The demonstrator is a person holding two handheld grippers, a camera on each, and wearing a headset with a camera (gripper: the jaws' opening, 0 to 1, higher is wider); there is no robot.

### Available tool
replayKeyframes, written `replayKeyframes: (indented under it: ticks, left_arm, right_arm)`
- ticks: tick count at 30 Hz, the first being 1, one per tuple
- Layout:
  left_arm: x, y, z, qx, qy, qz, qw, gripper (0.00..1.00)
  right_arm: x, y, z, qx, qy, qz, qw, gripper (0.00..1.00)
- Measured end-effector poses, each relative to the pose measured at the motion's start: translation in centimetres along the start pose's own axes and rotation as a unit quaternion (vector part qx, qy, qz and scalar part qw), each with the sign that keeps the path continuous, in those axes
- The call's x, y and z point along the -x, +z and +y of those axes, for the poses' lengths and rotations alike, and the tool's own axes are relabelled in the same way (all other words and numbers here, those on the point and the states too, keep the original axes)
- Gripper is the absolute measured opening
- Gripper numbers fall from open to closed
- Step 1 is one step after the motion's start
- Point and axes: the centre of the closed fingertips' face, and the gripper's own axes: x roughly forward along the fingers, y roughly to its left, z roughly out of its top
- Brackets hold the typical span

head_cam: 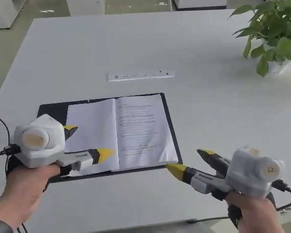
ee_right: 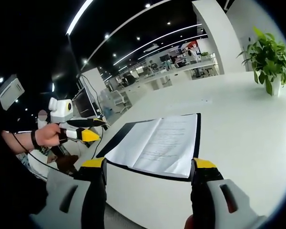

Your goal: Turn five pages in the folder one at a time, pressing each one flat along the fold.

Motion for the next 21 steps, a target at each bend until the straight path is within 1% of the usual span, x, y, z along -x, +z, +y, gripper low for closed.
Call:
replayKeyframes:
  ticks: [2,5,7,10,12,14,15,16,17,21]
  left_arm:
    - [-0.6,0.1,-0.3,-0.003,-0.007,0.002,1.0,0.74]
    - [-1.8,0.2,-1.1,-0.01,-0.021,0.01,0.9997,0.74]
    - [-2.7,0.3,-1.7,-0.014,-0.033,0.015,0.9993,0.74]
    - [-4.1,0.5,-2.4,-0.013,-0.048,0.018,0.9986,0.73]
    - [-5.2,0.6,-2.9,-0.019,-0.056,0.023,0.998,0.73]
    - [-6.1,0.8,-3.6,-0.022,-0.068,0.027,0.9971,0.73]
    - [-6.6,0.9,-4.2,-0.026,-0.074,0.03,0.9965,0.73]
    - [-7.0,1.0,-4.5,-0.029,-0.078,0.031,0.9961,0.73]
    - [-7.5,1.1,-5.0,-0.032,-0.084,0.034,0.9954,0.73]
    - [-9.2,1.2,-6.2,-0.038,-0.098,0.043,0.9935,0.72]
  right_arm:
    - [0.0,0.0,-0.1,-0.001,-0.001,-0.001,1.0,0.71]
    - [0.0,0.0,-0.2,-0.003,-0.003,-0.001,1.0,0.71]
    - [0.0,-0.1,-0.3,-0.005,-0.003,0.0,1.0,0.71]
    - [0.1,-0.3,-0.4,-0.005,-0.004,0.002,1.0,0.71]
    - [0.2,-0.5,-0.6,-0.006,-0.005,0.004,1.0,0.71]
    - [0.2,-0.6,-0.8,-0.007,-0.007,0.005,0.9999,0.71]
    - [0.3,-0.6,-0.8,-0.008,-0.008,0.005,0.9999,0.71]
    - [0.3,-0.6,-0.9,-0.008,-0.009,0.005,0.9999,0.71]
    - [0.3,-0.6,-1.0,-0.009,-0.009,0.006,0.9999,0.71]
    - [0.3,-0.7,-1.2,-0.009,-0.009,0.008,0.9999,0.71]
